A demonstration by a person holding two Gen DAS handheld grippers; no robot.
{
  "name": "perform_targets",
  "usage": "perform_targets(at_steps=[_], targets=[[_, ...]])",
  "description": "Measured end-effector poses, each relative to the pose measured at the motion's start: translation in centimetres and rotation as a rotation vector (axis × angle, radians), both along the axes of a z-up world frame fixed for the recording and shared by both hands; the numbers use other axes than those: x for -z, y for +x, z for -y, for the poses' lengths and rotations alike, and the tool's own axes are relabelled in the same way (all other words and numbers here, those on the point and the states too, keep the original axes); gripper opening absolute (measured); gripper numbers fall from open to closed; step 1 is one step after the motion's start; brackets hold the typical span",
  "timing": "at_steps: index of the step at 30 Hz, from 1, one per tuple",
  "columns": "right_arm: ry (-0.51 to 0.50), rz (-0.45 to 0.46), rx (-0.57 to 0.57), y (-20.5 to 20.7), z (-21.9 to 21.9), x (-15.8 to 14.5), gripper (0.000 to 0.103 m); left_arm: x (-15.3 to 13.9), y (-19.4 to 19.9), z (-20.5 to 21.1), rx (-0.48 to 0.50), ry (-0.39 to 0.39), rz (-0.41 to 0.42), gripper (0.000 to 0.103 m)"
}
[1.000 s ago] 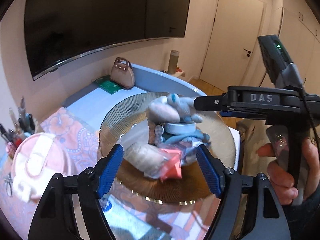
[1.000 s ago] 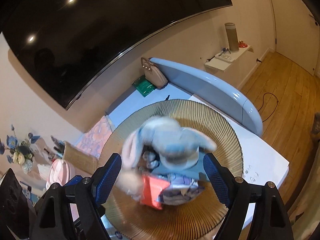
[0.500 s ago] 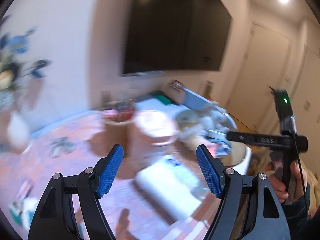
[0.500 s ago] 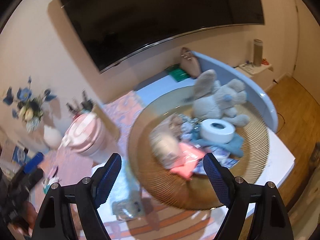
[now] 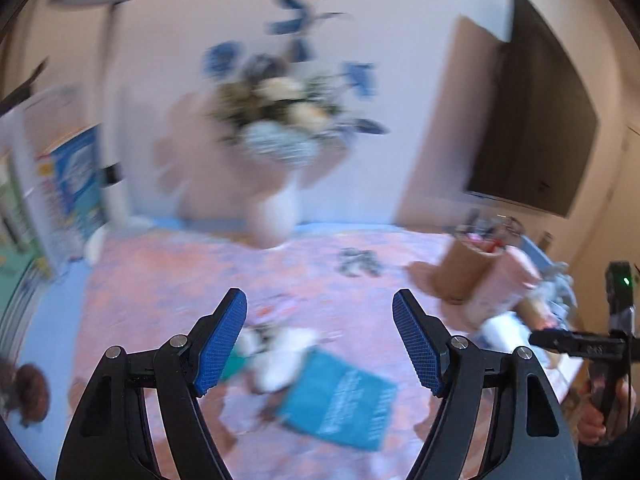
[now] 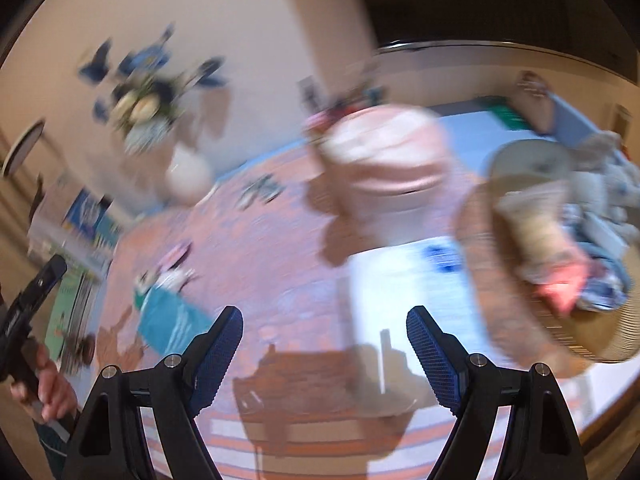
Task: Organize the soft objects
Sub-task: 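Move both open grippers back over the remaining items on the tablecloth, then grasp the teal clay packet with the left gripper while the right gripper grasps the teal drawstring bag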
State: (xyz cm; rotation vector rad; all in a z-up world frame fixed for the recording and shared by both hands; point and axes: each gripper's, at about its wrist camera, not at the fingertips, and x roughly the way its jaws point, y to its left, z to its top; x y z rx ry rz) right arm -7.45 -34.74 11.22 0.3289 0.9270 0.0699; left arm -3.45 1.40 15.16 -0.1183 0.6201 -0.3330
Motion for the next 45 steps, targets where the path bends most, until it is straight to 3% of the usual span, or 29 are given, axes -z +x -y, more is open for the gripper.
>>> perform_targets(at_steps=[5, 12, 15, 19, 22, 29, 36, 42, 45], targets=[[-0.009, 0.021, -0.111, 1.7, -5.6, 1.1, 0.083, 3.3, 1.8, -4.8, -0.079, -0.011, -0.100, 0.071], [-0.032, 0.200, -0.218, 2.9, -11.4, 1.9, 0.083, 7.3, 3.4, -7.1, -0.074, -0.024, -0.178, 0.065], [-0.024, 0.182, -0.263, 3.8, -13.6, 3.5, 0.083, 9.2, 4.2, -6.8, -0.049, -0.019, -0.224, 0.065], [-0.029, 0.134, -0.327, 4.5, -16.0, 5.1, 0.084, 11.4, 5.7, -5.5, 0.054, 0.025, -0.326, 0.069], [-0.047, 0.100, -0.336, 5.1, -16.8, 6.2, 0.097, 12.9, 7.2, -5.0, 0.067, 0.041, -0.375, 0.069], [-0.010, 0.014, -0.365, 7.8, -16.7, 8.6, 0.097, 14.9, 9.9, -5.1, 0.068, -0.003, -0.410, 0.069], [0.003, -0.020, -0.489, 8.7, -19.2, 10.3, 0.097, 15.3, 9.8, -5.3, 0.071, -0.043, -0.345, 0.069], [-0.132, -0.003, -0.626, 6.5, -23.7, 10.9, 0.098, 15.2, 9.8, -5.5, 0.068, -0.059, -0.329, 0.067], [-0.226, 0.007, -0.637, 6.0, -25.0, 11.4, 0.099, 15.2, 9.5, -5.2, 0.059, -0.035, -0.314, 0.058]])
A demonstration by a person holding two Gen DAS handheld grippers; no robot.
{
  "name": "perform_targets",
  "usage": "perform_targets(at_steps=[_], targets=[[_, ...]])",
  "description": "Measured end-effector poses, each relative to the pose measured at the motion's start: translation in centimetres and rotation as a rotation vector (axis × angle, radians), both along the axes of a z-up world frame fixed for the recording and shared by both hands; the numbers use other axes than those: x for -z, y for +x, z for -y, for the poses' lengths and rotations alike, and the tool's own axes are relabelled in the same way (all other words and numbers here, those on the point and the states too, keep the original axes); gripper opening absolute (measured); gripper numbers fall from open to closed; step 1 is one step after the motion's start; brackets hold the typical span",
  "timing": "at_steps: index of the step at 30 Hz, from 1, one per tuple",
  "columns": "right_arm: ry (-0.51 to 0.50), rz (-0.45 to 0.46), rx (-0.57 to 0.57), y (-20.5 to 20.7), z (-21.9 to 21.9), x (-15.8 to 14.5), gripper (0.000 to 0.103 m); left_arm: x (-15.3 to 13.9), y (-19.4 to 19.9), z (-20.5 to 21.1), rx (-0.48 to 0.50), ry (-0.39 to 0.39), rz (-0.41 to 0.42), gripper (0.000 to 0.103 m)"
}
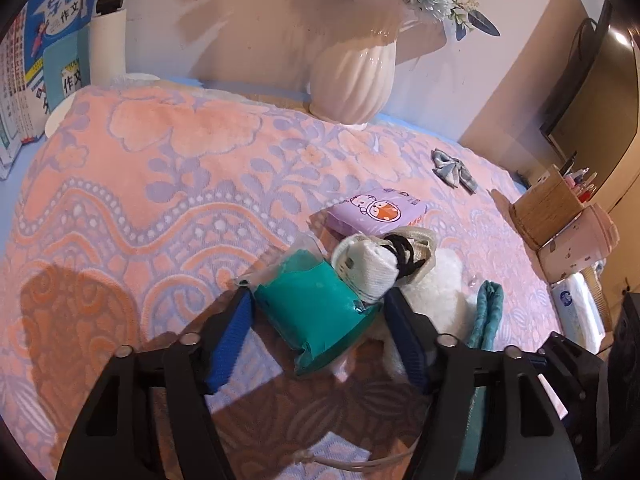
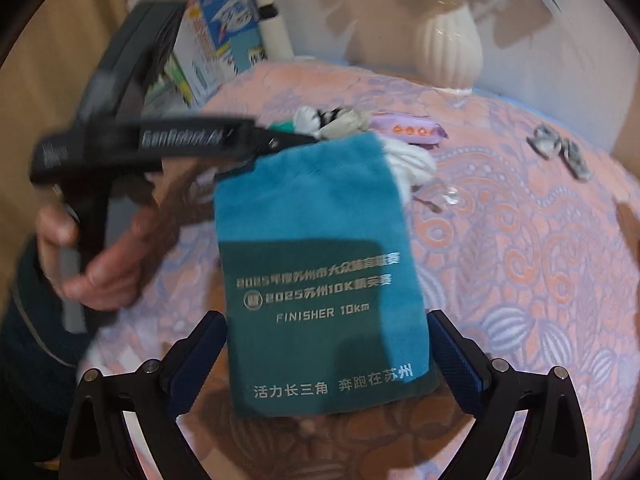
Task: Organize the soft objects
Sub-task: 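Grasp the teal clay packet with the left gripper while the right gripper grasps the teal drawstring bag, then lift and carry the teal clay packet and drawstring bag in both grippers to the amber plate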
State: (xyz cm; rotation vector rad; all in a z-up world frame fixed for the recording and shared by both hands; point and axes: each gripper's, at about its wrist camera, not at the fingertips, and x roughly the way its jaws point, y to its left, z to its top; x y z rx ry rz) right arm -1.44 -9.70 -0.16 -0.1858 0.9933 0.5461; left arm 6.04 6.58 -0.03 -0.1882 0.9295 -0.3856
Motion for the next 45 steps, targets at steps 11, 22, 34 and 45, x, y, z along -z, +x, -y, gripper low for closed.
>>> perform_targets(at_steps=[11, 22, 34, 45], targets=[[-0.026, 0.103, 0.051, -1.8, 0.6, -1.1, 0.026, -2.1, -2.2, -0.2, -0.051, 0.032, 0.138, 0.047], [0.013, 0.049, 0.242, -4.0, 6.6, -3.7, 0.024, -1.9, -5.0, 0.1, -0.058, 0.011, 0.124, 0.047], [0.089, -0.101, 0.314, -3.0, 9.2, -0.8, 0.081, -1.3, -4.5, 0.2, -0.053, 0.021, 0.104, 0.047], [-0.035, 0.010, 0.284, -3.5, 7.5, -1.8, 0.020, -3.7, -5.2, 2.0, -0.040, 0.044, 0.147, 0.047]])
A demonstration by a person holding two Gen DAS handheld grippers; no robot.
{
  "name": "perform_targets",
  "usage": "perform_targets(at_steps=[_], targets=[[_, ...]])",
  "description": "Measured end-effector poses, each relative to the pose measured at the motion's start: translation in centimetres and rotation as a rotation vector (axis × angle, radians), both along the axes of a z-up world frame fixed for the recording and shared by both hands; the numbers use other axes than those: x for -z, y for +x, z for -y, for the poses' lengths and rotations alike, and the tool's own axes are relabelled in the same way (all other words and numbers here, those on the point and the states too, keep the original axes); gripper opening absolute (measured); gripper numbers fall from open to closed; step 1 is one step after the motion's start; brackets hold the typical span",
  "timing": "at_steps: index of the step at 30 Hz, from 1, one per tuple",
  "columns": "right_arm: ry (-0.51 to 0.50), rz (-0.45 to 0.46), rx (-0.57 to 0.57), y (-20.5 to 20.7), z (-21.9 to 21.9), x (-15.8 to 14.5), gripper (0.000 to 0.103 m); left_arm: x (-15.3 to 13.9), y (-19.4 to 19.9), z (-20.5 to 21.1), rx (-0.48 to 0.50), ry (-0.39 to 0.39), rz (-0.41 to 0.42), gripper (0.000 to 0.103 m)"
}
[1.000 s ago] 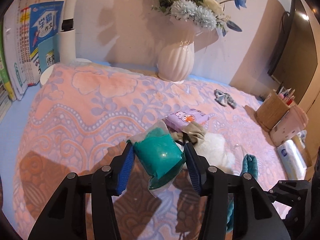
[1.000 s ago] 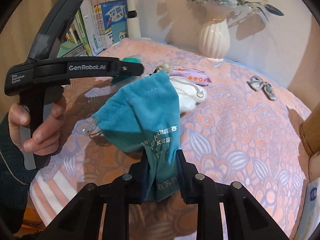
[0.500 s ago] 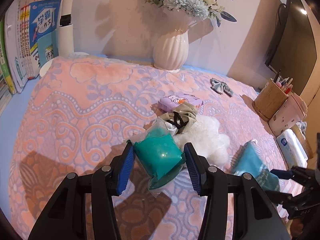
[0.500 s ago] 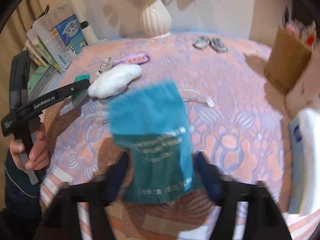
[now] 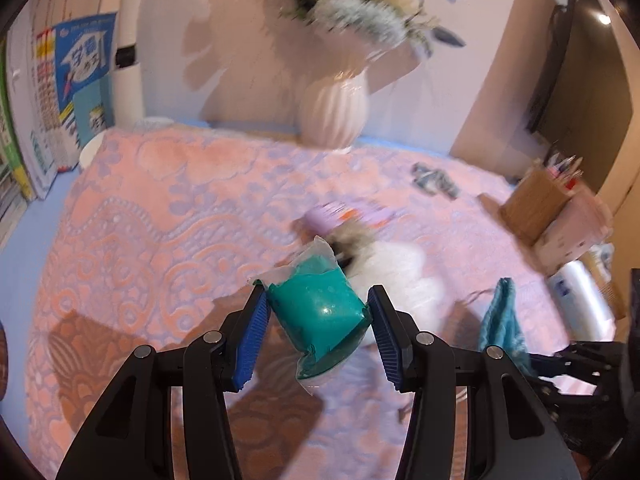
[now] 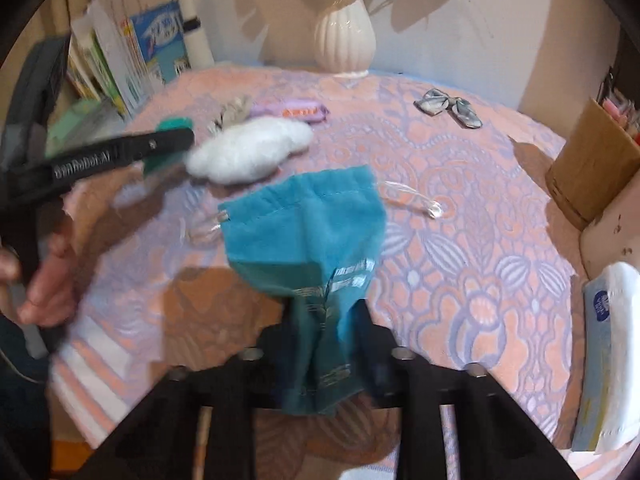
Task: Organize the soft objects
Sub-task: 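Lift and carry the teal clay packet and drawstring bag in both grippers to the amber plate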
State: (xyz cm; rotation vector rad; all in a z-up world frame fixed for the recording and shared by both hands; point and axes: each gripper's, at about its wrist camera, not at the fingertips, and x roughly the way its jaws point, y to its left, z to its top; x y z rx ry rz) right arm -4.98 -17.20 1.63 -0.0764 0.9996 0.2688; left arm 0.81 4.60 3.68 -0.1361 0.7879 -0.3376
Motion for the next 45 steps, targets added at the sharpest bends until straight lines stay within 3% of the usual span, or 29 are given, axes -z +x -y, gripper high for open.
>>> perform_targets(at_steps=[7, 11, 21, 29, 45], targets=[[0.052, 0.109, 0.156, -0.9, 6.4, -5.2, 0.019, -6.3, -1.1, 7.3, 0.135, 0.045, 0.142, 0.047], [0.050, 0.139, 0.253, -2.1, 10.6, -7.2, 0.019, -8.0, -1.2, 12.7, 0.227, 0.060, 0.179, 0.047], [0.030, 0.066, 0.463, -6.2, 21.1, -7.6, 0.019, -8.0, -3.2, 25.6, 0.517, -0.005, 0.120, 0.047], [0.025, 0.088, 0.610, -9.1, 27.7, -8.7, 0.019, -8.2, -6.3, 33.1, 0.706, 0.003, 0.124, 0.047], [0.149, 0.197, 0.884, -9.9, 40.5, -11.7, 0.019, -10.5, -6.9, 45.7, 0.799, 0.026, 0.142, 0.047]])
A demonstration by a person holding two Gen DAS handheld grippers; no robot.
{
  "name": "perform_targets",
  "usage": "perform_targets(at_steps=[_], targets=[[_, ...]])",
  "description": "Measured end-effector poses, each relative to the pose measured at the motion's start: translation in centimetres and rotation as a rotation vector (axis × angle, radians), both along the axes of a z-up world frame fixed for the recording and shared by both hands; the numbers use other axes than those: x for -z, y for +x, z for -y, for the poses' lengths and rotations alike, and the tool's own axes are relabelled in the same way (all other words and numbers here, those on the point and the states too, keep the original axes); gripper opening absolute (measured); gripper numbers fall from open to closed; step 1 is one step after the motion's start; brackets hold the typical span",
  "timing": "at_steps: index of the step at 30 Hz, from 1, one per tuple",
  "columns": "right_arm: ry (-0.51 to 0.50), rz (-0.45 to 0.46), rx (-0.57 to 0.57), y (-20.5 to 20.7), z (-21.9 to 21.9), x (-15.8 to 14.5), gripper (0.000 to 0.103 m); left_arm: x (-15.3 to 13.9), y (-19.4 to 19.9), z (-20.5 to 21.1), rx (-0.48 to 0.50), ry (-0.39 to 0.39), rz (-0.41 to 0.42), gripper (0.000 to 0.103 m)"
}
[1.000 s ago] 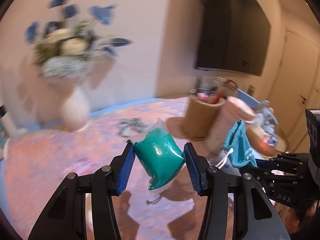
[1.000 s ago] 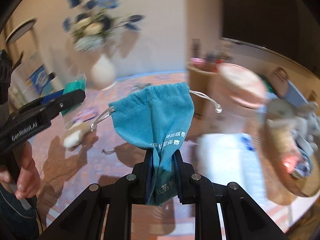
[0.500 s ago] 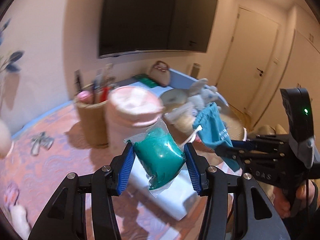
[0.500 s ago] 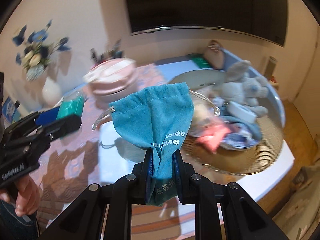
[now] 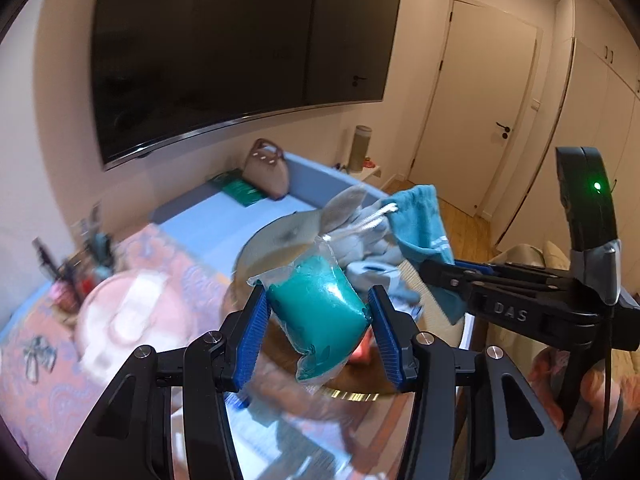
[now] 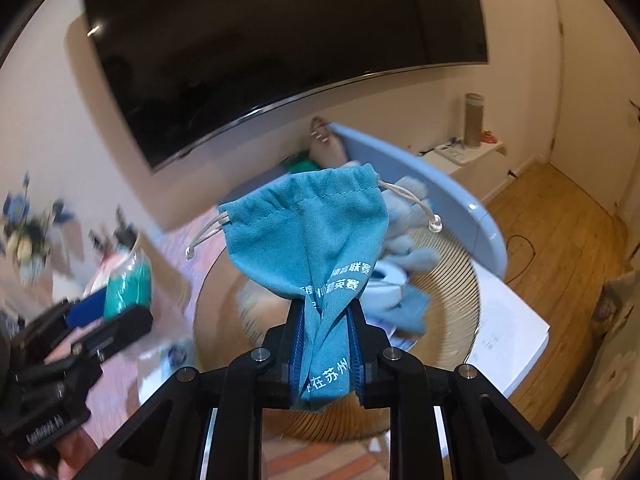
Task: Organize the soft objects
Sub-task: 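Lift and carry the teal clay packet and drawstring bag in both grippers to the amber plate, then open both grippers to drop the teal packet and bag onto the plate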
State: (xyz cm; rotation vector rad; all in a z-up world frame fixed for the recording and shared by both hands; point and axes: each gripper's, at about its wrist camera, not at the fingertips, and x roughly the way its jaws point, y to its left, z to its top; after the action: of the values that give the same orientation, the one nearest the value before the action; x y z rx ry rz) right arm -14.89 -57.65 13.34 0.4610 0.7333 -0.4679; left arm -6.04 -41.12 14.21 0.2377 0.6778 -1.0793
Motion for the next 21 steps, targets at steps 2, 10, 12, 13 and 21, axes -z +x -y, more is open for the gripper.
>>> perform_targets(at_steps=[2, 10, 12, 13, 21], targets=[[0.006, -0.004, 0.010, 0.3, 0.7, 0.0, 0.024, 0.3, -0.1, 1.3, 0.006, 0.007, 0.008, 0.048], [0.106, -0.003, 0.027, -0.2, 3.1, 1.4, 0.070, 2.0, -0.7, 3.6, 0.056, 0.068, -0.011, 0.078], [0.141, 0.002, 0.027, -0.6, 3.5, 1.8, 0.070, 2.2, -0.7, 3.3, 0.072, 0.075, -0.037, 0.079], [0.166, 0.011, 0.026, -0.9, 3.7, 2.0, 0.070, 2.4, -0.7, 3.3, 0.075, 0.080, -0.046, 0.079], [0.153, 0.035, -0.013, -2.4, 1.3, 1.0, 0.071, 0.9, -3.2, -0.2, 0.119, 0.060, -0.029, 0.079]])
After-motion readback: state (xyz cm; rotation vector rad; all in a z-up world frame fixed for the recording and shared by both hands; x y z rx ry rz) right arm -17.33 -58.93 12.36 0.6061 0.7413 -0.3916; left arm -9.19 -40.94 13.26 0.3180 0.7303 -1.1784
